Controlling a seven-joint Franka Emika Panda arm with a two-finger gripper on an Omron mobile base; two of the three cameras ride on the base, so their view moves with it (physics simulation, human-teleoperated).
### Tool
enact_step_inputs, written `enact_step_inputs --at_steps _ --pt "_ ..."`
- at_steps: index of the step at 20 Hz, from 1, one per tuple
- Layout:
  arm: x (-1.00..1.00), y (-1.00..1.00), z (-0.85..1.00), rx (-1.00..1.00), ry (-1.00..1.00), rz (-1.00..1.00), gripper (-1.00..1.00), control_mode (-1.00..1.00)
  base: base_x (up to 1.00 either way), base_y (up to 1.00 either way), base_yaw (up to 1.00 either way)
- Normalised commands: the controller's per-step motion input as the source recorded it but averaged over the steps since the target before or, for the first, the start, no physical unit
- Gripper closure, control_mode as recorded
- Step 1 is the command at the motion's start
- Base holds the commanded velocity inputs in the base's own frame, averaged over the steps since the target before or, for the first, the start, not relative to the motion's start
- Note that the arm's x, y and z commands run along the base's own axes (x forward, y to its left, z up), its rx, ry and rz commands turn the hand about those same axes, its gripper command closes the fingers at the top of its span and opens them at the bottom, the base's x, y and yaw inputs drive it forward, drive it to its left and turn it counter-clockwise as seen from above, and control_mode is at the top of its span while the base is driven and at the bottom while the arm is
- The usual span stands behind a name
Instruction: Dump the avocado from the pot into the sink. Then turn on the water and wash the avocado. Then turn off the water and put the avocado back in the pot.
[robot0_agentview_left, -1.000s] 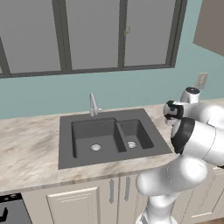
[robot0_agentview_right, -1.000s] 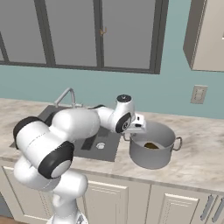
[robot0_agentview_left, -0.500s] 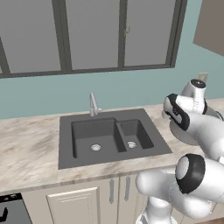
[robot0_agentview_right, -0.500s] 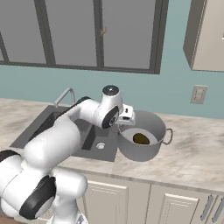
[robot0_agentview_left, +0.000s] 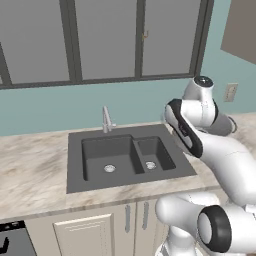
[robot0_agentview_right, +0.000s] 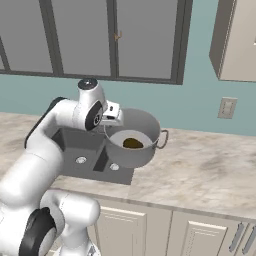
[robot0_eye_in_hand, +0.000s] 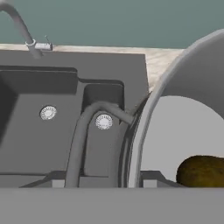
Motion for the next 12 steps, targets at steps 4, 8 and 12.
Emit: enact_step_inputs --at_steps 4,8,12 --pt "-0.08 0.9 0.71 0.14 0.0 0.09 1.0 -1.0 0.0 0.0 0.0" --pt "-0.19 0.97 0.67 0.15 0.0 0.11 1.0 -1.0 0.0 0.0 0.0" --pt "-0.32 1.0 0.62 0.12 0.0 0.1 1.0 -1.0 0.0 0.0 0.0"
